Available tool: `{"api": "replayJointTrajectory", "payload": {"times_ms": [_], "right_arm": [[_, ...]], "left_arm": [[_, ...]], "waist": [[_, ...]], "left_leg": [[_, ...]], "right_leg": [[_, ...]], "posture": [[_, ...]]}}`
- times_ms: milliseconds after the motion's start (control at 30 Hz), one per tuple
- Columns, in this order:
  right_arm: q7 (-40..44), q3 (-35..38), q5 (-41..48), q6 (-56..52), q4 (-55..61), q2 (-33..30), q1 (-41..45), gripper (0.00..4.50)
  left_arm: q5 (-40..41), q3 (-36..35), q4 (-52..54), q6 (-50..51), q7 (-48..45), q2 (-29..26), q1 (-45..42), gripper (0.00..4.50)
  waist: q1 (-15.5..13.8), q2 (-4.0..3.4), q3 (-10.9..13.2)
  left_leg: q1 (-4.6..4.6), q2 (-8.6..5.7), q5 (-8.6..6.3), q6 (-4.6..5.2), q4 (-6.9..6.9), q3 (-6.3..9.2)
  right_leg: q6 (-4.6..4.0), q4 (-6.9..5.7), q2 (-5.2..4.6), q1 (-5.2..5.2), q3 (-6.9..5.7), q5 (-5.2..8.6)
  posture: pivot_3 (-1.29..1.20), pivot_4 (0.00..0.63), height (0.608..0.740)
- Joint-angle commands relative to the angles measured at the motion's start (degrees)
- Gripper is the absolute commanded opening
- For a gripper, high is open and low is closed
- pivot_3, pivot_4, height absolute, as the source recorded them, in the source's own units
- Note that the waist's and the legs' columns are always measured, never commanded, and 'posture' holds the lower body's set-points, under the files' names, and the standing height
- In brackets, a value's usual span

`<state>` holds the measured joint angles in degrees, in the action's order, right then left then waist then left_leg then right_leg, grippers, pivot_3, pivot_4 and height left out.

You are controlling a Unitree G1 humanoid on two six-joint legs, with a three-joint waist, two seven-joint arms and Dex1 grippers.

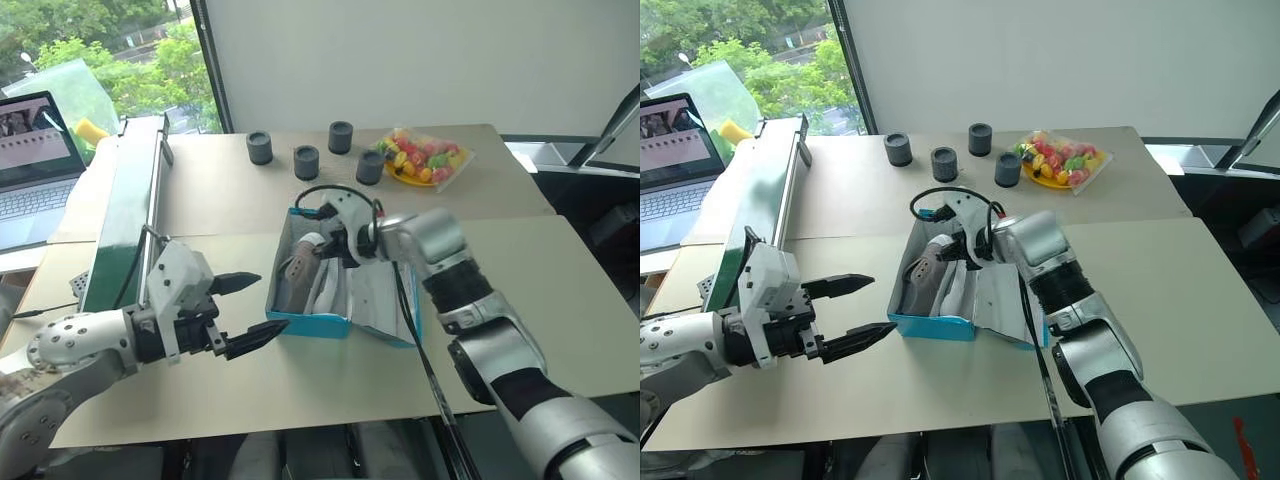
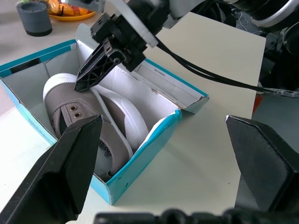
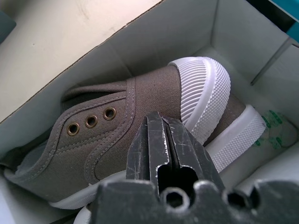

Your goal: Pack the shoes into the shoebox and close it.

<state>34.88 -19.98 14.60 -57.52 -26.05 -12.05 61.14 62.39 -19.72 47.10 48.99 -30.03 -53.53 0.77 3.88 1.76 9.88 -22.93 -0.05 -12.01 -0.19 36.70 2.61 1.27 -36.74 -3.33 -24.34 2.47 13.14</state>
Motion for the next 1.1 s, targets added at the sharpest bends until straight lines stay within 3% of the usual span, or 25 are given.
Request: {"api": "replayJointTrajectory", "payload": {"times_ms": [33,333,533,667,867,1000,1100], "right_arm": [[2.7,-3.1,-4.3,7.2,-9.8,3.5,3.2,0.04],[8.6,-3.2,-10.1,16.8,-28.2,11.4,9.4,0.04],[9.5,5.9,-6.4,13.7,-24.1,9.1,13.1,0.04],[13.2,12.3,-1.6,4.4,-10.9,1.4,15.2,0.04],[19.2,16.1,7.9,-10.6,8.6,-8.4,10.3,0.04],[26.0,20.7,22.5,-26.6,26.3,-16.4,0.0,0.04],[25.9,21.0,27.3,-29.7,38.8,-21.8,-10.5,0.04]], "left_arm": [[1.9,-1.8,2.4,-0.3,1.3,-0.5,0.5,4.5],[3.0,-1.6,2.8,-0.7,3.4,-0.5,1.1,4.5],[3.6,-2.3,2.5,-0.7,3.7,-1.0,1.7,4.5],[2.9,-1.2,2.3,-1.1,3.3,-1.1,1.1,4.5],[1.3,-0.2,0.7,-1.7,1.6,-1.1,0.1,4.5],[-0.1,1.3,-0.2,-2.1,-0.2,-0.9,-1.0,4.5],[-0.9,1.3,-0.7,-2.2,-2.0,-1.1,-0.6,4.5]], "waist": [[0.0,0.0,0.0],[0.1,0.0,0.0],[0.0,-0.02,0.0],[-0.3,-0.12,0.1],[-1.3,-0.14,0.1],[-1.8,-0.14,0.1],[-1.8,-0.14,0.1]], "left_leg": [[0.06,0.0,0.0,0.0,0.0,0.0],[0.11,0.01,-0.01,-0.02,-0.01,0.01],[0.08,0.01,-0.03,-0.05,-0.01,0.04],[-0.1,-0.01,-0.03,-0.06,0.0,0.06],[-0.22,0.0,-0.08,-0.14,0.01,0.09],[-0.23,-0.02,-0.08,-0.14,0.05,0.08],[-0.25,-0.03,-0.08,-0.14,0.1,0.08]], "right_leg": [[0.0,-0.01,0.0,0.04,0.01,0.0],[-0.01,-0.03,0.01,0.06,0.02,0.0],[-0.02,-0.04,0.01,0.03,0.01,0.0],[-0.01,-0.03,-0.02,-0.09,-0.01,0.0],[0.0,0.02,-0.01,-0.19,-0.08,0.03],[0.0,0.04,-0.04,-0.11,-0.08,0.03],[0.03,0.04,-0.06,-0.09,-0.09,0.05]], "posture": [[0.0,0.15,0.74],[0.0,0.15,0.74],[0.0,0.15,0.74],[0.0,0.15,0.74],[0.0,0.15,0.74],[0.0,0.15,0.74],[0.0,0.15,0.74]]}}
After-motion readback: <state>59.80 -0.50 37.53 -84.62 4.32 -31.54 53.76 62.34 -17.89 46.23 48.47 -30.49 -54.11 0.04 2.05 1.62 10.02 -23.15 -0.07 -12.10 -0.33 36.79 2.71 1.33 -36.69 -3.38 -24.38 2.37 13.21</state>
